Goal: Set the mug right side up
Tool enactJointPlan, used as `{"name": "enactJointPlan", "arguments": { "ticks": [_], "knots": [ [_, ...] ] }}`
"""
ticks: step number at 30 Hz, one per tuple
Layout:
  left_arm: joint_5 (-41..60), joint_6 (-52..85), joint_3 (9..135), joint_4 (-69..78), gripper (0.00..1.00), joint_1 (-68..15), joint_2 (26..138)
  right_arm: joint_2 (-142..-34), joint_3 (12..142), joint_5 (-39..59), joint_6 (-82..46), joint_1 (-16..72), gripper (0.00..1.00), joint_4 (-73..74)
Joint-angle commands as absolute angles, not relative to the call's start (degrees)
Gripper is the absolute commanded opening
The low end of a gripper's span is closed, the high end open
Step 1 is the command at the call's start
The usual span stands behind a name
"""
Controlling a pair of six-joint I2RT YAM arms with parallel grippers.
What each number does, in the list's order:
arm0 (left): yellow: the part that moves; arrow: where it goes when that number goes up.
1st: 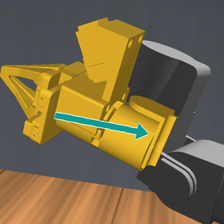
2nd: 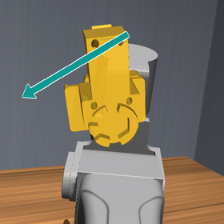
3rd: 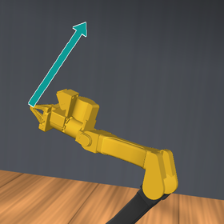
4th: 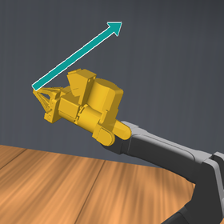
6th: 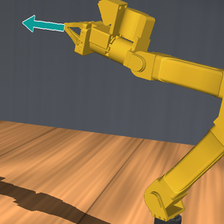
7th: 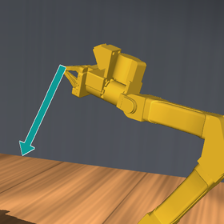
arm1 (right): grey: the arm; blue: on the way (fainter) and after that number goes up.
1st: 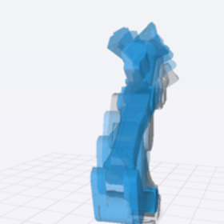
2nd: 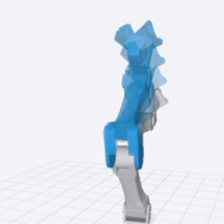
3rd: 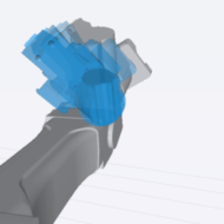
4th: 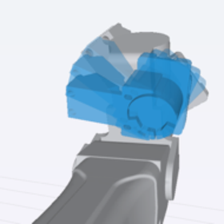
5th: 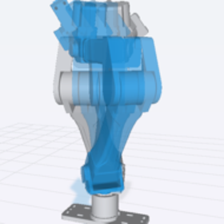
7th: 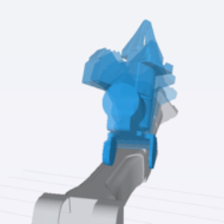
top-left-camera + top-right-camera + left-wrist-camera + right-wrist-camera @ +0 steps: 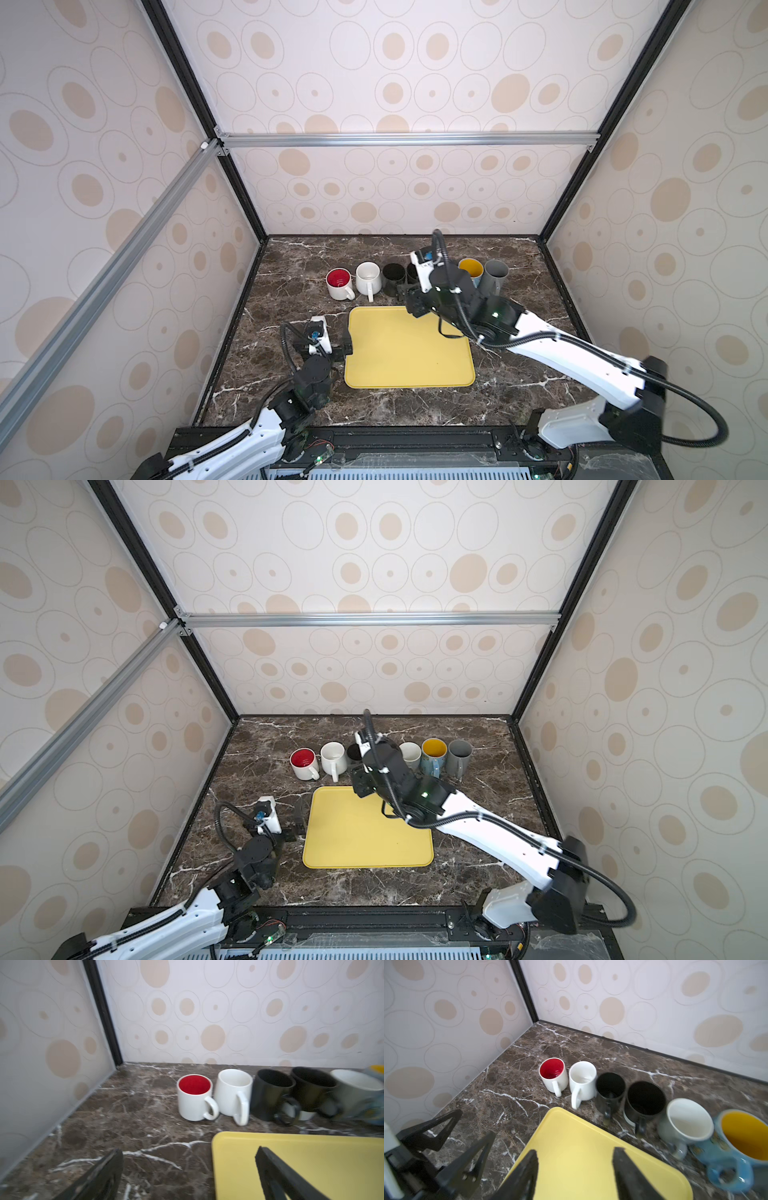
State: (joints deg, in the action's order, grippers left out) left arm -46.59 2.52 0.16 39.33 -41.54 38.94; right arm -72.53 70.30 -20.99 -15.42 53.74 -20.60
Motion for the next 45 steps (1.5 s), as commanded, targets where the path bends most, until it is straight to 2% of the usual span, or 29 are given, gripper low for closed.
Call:
{"name": "enactJointPlan", "arguments": {
  "ticks": [1, 4, 7, 13, 19, 23, 25, 28, 32, 35, 39, 41, 44, 45],
  "knots": [
    [-48.0, -13.0, -5.9, 72.7, 1.00, -31.6, 41.7, -65.2, 64.6, -30.3, -13.2, 52.3, 0.84, -31.1],
    [-34.7, -2.2, -3.6, 63.9, 1.00, -17.7, 46.5, -57.6, 59.4, -32.5, -14.6, 48.4, 0.99, -35.6],
    [-28.9, 0.2, -3.7, 74.1, 1.00, -12.0, 57.3, -51.7, 55.4, -31.5, -16.4, 43.4, 0.99, -37.2],
    [-26.4, -1.2, -2.2, 91.1, 1.00, -9.5, 75.0, -47.1, 51.4, -28.1, -17.3, 38.0, 0.99, -35.6],
    [-21.8, -1.0, 3.0, 88.9, 1.00, -8.0, 81.9, -49.0, 47.9, -27.2, -16.7, 33.2, 0.99, -31.5],
    [-17.7, -1.5, 2.7, 103.9, 1.00, -5.9, 94.6, -49.4, 44.5, -28.1, -18.1, 26.9, 0.99, -27.0],
    [-16.6, 0.2, 3.0, 96.3, 1.00, -5.4, 90.5, -48.1, 41.1, -31.3, -15.7, 25.7, 0.99, -20.8],
    [-14.2, 0.1, 6.6, 91.4, 1.00, -4.6, 91.3, -46.8, 34.5, -35.0, -8.0, 24.3, 0.99, -8.2],
    [-12.6, 0.5, 12.6, 78.4, 1.00, -3.8, 90.6, -53.4, 26.8, -35.6, -4.6, 18.9, 0.99, 9.8],
    [-11.7, 1.0, 12.6, 78.4, 1.00, -3.3, 90.6, -65.2, 22.0, -33.9, -3.9, 13.9, 1.00, 28.6],
    [-11.7, 0.9, 12.6, 78.8, 1.00, -3.2, 90.8, -81.0, 20.1, -33.1, 1.7, 11.6, 0.99, 49.8],
    [-11.7, 1.1, 12.6, 78.5, 1.00, -3.1, 90.7, -83.2, 20.9, -25.6, -0.5, 8.8, 1.00, 48.2],
    [-11.7, 1.1, 12.7, 78.6, 1.00, -3.1, 90.8, -91.3, 20.1, -19.3, 2.2, 7.2, 1.00, 59.7],
    [-11.6, 1.1, 12.7, 78.5, 1.00, -3.1, 90.8, -89.7, 21.8, -17.6, 1.6, 7.0, 1.00, 52.9]
  ]
}}
